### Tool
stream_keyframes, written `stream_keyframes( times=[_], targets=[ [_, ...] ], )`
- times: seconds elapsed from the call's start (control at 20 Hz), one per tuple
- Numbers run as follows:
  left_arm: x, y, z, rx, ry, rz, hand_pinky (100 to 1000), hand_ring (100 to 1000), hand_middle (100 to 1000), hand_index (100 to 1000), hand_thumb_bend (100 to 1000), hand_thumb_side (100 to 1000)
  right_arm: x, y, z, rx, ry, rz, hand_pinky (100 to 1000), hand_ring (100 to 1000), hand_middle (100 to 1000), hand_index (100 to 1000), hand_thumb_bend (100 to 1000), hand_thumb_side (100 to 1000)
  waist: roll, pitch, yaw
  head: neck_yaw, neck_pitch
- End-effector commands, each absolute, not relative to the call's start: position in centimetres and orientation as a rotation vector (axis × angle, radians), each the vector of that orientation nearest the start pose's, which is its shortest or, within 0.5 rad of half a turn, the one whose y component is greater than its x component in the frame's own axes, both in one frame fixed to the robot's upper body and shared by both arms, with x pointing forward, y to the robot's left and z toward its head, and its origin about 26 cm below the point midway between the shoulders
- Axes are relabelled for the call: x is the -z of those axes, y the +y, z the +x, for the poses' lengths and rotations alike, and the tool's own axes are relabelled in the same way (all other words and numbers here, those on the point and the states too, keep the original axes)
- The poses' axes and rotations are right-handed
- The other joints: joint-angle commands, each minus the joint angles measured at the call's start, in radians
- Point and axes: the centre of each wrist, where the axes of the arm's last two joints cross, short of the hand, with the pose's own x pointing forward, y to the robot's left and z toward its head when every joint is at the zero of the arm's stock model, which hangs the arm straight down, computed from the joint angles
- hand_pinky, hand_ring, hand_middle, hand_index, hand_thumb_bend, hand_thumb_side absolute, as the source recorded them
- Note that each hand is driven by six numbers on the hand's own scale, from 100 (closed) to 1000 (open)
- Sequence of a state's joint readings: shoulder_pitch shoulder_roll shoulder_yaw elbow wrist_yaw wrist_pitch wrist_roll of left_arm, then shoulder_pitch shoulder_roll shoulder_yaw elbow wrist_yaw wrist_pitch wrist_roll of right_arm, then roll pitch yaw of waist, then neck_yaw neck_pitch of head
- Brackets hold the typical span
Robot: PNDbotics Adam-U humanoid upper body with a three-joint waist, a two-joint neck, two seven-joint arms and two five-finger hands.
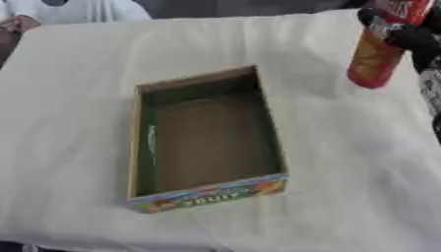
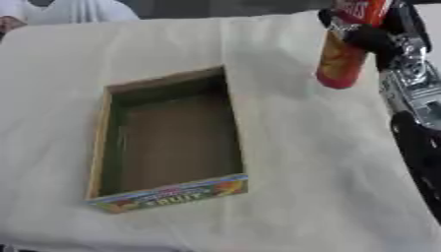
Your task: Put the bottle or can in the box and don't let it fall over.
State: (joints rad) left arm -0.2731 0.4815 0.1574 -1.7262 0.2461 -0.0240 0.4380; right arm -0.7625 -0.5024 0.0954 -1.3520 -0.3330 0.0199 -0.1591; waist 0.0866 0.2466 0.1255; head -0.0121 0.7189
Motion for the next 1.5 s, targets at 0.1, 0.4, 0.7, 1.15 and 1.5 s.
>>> stream_keyframes(
  times=[0.1,0.4,0.7,1.15,1.5],
  targets=[
    [-18.0,36.0,32.4,-0.271,-2.103,0.503,678,743,612,739,712,257,-26.8,-23.4,41.2,-0.302,-2.153,0.039,313,198,253,235,406,100,-0.005,-0.029,-0.001,-0.007,0.004],
    [-18.1,36.0,32.4,-0.267,-2.107,0.500,679,743,612,739,710,256,-27.9,-16.0,39.7,-0.440,-2.112,0.264,311,199,251,235,409,100,-0.008,-0.033,0.006,-0.022,0.004],
    [-18.1,36.2,32.4,-0.283,-2.109,0.503,679,742,611,739,709,254,-27.1,-11.0,38.4,-0.507,-2.077,0.427,309,197,248,234,405,100,-0.014,-0.030,0.016,-0.035,0.003],
    [-18.5,36.3,32.4,-0.287,-2.121,0.511,679,742,611,738,708,253,-25.2,-11.0,36.3,-0.572,-2.037,0.514,317,208,259,241,395,100,-0.025,-0.025,0.031,-0.046,0.001],
    [-18.5,36.4,32.4,-0.293,-2.121,0.517,679,741,610,738,708,253,-24.0,-10.9,36.4,-0.569,-2.004,0.472,524,411,468,478,533,100,-0.030,-0.022,0.037,-0.045,0.001]
  ],
)
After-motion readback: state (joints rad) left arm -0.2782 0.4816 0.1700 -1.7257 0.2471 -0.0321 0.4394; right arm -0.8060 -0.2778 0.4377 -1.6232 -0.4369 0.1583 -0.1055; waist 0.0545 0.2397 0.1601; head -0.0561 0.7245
